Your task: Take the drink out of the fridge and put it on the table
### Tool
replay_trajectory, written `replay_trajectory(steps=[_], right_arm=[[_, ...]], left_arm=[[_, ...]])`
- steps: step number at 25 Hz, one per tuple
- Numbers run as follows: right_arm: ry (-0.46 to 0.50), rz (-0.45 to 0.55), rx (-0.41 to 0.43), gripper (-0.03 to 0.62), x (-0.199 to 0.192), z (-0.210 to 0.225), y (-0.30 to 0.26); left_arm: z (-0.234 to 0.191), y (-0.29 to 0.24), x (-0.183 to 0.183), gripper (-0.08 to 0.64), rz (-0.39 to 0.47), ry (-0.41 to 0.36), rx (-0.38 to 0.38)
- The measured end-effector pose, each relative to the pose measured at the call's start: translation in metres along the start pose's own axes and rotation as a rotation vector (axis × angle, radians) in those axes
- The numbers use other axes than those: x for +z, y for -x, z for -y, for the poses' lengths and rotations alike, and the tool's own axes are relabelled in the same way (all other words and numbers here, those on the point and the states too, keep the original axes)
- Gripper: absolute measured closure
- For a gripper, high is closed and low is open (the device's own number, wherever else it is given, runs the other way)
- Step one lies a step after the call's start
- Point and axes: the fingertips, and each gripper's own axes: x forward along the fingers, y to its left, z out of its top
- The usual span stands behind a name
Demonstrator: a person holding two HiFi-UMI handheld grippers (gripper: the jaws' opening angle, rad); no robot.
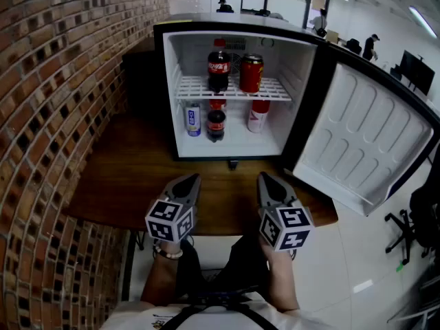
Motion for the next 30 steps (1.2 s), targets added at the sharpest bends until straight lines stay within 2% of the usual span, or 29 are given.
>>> replay_trajectory(steps=[6, 10, 13, 22, 24, 30], right_arm=[[-0.005, 0.001, -0.008, 0.603, 0.001, 0.003, 0.002], [-0.003, -0.001, -0.010, 0.603, 0.002, 0.004, 0.002], [0.002, 0.002, -0.009, 0.604, 0.005, 0.003, 0.004], [0.005, 0.016, -0.013, 0.604, 0.009, 0.004, 0.008], [0.002, 0.018, -0.020, 0.603, 0.009, 0.008, 0.009], [-0.014, 0.020, -0.032, 0.604, 0.007, 0.019, 0.011]], left_arm=[[-0.012, -0.008, 0.032, 0.563, 0.045, -0.020, -0.005], [-0.020, -0.022, 0.072, 0.563, 0.090, -0.096, 0.006], [-0.019, -0.031, 0.097, 0.563, 0.122, -0.124, -0.002], [-0.019, -0.075, 0.169, 0.557, 0.200, -0.129, -0.035], [-0.019, -0.087, 0.179, 0.478, 0.198, -0.137, -0.037], [-0.023, -0.120, 0.205, 0.310, 0.181, -0.153, -0.025]])
